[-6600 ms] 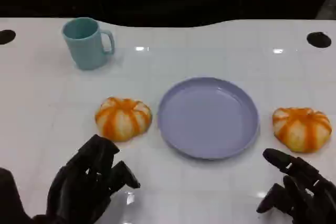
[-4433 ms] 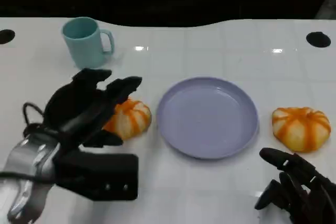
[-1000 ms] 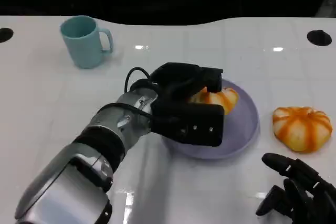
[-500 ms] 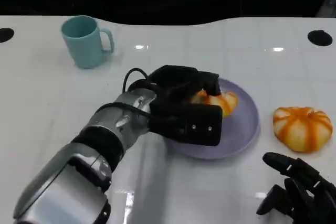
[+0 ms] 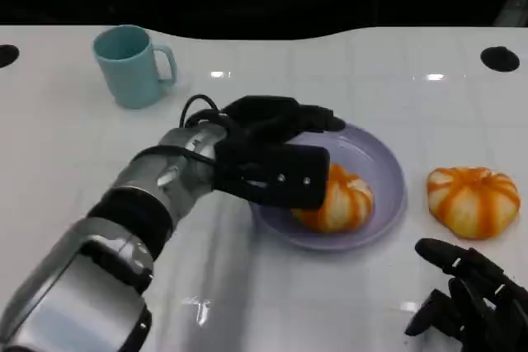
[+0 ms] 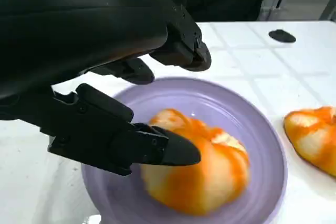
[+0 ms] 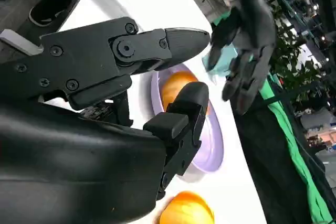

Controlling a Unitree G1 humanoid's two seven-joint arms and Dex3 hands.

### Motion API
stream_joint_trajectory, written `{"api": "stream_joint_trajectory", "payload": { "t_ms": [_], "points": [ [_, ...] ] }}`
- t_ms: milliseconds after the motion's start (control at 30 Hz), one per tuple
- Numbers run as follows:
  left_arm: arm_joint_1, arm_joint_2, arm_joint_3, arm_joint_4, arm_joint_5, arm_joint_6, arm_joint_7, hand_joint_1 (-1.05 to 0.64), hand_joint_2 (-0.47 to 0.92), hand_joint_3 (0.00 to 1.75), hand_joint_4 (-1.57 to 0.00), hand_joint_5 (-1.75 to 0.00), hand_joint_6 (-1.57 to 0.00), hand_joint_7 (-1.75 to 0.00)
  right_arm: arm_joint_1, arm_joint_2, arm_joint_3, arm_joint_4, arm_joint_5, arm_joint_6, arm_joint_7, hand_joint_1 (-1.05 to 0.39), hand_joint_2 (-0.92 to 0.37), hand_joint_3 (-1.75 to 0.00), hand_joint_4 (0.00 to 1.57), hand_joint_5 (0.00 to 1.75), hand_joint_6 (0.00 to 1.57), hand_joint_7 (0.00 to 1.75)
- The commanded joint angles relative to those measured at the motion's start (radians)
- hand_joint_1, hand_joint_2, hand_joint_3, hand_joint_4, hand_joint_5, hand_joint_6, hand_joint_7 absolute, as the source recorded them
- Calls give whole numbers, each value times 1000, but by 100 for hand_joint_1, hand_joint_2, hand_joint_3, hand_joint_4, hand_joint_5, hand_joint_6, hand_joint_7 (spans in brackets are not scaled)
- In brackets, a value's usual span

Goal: Grasp the bread from the table and place it into the plate.

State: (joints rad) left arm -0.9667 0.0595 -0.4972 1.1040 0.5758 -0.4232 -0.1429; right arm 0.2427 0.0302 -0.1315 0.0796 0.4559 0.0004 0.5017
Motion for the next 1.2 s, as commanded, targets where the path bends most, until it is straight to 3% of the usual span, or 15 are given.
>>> {"api": "stream_joint_trajectory", "payload": {
  "t_ms": [33,200,433,467,533,600,633,667,733,767,867,1000,1200],
  "points": [
    [20,36,32,-58,-43,-12,-54,-73,92,46,-32,-15,-35,-1,-2,-15,-8,2,-5,-9,-5,-81,-92,-19,71,146,98,52],
    [145,63,174,-184,-262,-76,-166,-69,92,42,-38,-18,-41,-3,2,-8,-11,6,-1,-25,1,-78,-92,-21,69,145,97,52],
    [354,12,338,-378,-550,-75,-257,-61,92,36,-58,-31,-53,-8,3,-9,-7,-1,-9,-23,-5,-78,-92,-20,70,143,98,50],
    [390,-3,365,-404,-599,-81,-263,-60,92,36,-66,-45,-61,-10,3,-10,-7,-1,-11,-25,-7,-79,-92,-20,70,144,98,50],
    [469,-42,418,-474,-708,-69,-275,-59,92,36,-68,-55,-66,-11,5,-7,-6,-8,-12,-18,-15,-79,-92,-21,70,144,98,50],
    [540,-77,460,-553,-815,-26,-301,-54,92,40,-64,-103,-74,-22,9,-2,-6,-19,-6,-9,-22,-81,-92,-19,70,145,98,50],
    [581,-90,480,-610,-883,28,-319,-54,92,42,-61,-117,-75,-27,10,2,-6,-17,-6,-18,-20,-81,-92,-18,70,145,98,50],
    [609,-96,492,-656,-931,78,-333,-54,92,44,-58,-133,-71,-49,10,4,-6,-14,-5,-27,-17,-79,-92,-19,68,145,97,50],
    [671,-97,509,-766,-1004,187,-332,-54,92,45,-57,-144,-62,-75,8,7,-8,-7,-2,-38,-10,-78,-92,-20,67,146,96,49],
    [700,-95,515,-820,-1028,239,-322,-56,92,47,-57,-160,-58,-105,7,8,-10,-4,1,-39,-7,-78,-92,-21,67,146,97,49],
    [775,-105,546,-962,-1135,403,-290,-57,92,48,-59,-171,-54,-128,5,10,-12,-4,8,-35,-1,-79,-92,-21,67,146,97,49],
    [874,-99,584,-1109,-1240,563,-259,-56,92,49,-62,-174,-54,-136,1,9,-13,-2,12,-34,0,-80,-92,-20,66,146,97,48],
    [985,-115,627,-1202,-1286,658,-203,-55,92,49,-66,-175,-57,-143,6,8,-11,-17,14,-21,-7,-79,-92,-19,67,146,98,48]
  ]
}}
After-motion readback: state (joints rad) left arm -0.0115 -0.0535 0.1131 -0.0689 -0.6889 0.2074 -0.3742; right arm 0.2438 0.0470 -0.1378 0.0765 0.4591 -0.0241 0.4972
